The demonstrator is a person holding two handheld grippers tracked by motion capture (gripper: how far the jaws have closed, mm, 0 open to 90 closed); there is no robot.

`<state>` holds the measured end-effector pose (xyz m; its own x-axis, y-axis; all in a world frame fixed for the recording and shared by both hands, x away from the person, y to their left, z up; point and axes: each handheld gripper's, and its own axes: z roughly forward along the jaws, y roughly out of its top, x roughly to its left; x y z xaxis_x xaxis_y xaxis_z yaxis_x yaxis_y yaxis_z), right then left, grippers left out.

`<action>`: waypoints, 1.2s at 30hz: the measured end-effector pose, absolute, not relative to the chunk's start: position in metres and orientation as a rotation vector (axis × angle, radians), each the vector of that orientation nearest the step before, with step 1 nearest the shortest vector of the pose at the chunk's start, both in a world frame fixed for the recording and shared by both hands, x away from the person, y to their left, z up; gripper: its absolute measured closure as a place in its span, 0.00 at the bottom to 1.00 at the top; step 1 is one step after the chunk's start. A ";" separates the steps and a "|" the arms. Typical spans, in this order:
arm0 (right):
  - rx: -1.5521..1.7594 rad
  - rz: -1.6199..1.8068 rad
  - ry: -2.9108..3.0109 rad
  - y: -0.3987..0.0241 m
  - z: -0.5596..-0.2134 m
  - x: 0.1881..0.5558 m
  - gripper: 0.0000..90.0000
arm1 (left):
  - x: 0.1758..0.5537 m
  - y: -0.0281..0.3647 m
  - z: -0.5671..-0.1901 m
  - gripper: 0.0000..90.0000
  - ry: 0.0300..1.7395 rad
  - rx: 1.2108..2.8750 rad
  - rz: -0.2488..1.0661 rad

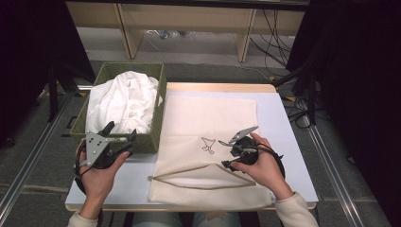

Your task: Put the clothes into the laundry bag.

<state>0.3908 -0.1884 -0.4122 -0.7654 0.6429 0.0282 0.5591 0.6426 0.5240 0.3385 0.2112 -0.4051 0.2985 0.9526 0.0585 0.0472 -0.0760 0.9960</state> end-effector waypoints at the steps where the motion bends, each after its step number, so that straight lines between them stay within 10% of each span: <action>1: 0.981 0.766 2.706 -0.186 -0.414 0.390 0.49 | 0.339 0.210 -0.405 0.27 0.988 1.432 1.003; 13: 0.843 0.658 2.785 -0.155 -0.433 0.390 0.47 | 0.352 0.207 -0.399 0.26 0.979 1.461 1.001; 20: 0.937 0.714 2.673 -0.143 -0.432 0.394 0.93 | 0.365 0.206 -0.393 0.27 0.978 1.528 0.999; 36: 0.954 0.927 2.475 -0.136 -0.382 0.398 0.95 | 0.457 0.221 -0.368 0.17 1.235 1.878 0.915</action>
